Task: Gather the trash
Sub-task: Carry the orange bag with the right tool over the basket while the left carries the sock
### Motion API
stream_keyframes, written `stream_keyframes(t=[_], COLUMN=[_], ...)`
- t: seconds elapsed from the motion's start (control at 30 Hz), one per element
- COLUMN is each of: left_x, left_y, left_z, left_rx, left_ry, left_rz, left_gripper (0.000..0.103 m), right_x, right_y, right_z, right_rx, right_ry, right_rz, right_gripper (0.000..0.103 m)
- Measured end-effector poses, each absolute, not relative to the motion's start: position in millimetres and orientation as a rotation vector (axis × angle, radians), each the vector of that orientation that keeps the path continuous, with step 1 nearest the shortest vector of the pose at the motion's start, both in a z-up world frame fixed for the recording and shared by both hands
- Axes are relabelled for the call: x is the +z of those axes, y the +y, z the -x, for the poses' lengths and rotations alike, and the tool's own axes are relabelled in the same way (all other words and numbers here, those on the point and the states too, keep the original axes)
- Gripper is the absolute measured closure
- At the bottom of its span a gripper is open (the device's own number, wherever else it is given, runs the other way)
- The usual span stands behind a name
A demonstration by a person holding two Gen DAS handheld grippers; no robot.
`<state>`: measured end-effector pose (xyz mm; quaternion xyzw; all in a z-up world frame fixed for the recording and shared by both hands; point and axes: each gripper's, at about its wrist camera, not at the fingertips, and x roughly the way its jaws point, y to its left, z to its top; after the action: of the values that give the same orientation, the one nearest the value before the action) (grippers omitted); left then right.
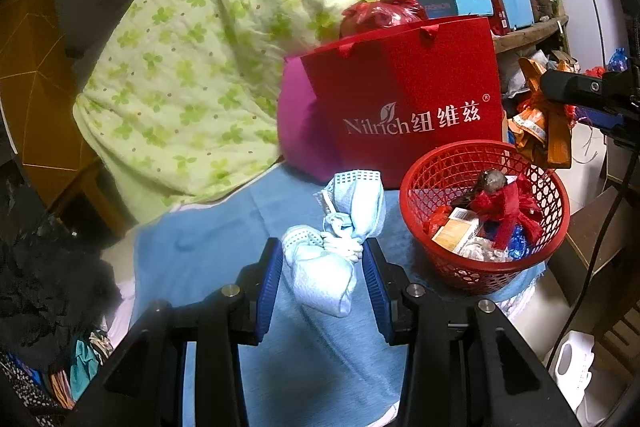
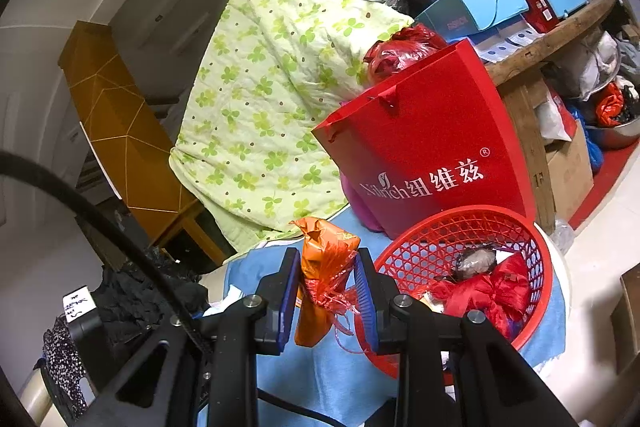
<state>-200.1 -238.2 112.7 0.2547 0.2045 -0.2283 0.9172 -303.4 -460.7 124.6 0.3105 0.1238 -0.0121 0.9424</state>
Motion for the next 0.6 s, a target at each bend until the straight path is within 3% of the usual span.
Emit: stream_keyframes(t=[0.6], left_x=[107.8], left_y=[-256.1], left_z=[203.6], left_rx=[-0.501], left_ry=[0.423], left_rz=[-0.547], left_gripper=[0.06], right_x=[121.0], right_y=[-465.8], right_z=[312.8], right_rx=[-0.052], right_ry=[0.246], right_rz=[-0.649], right_gripper=[0.073])
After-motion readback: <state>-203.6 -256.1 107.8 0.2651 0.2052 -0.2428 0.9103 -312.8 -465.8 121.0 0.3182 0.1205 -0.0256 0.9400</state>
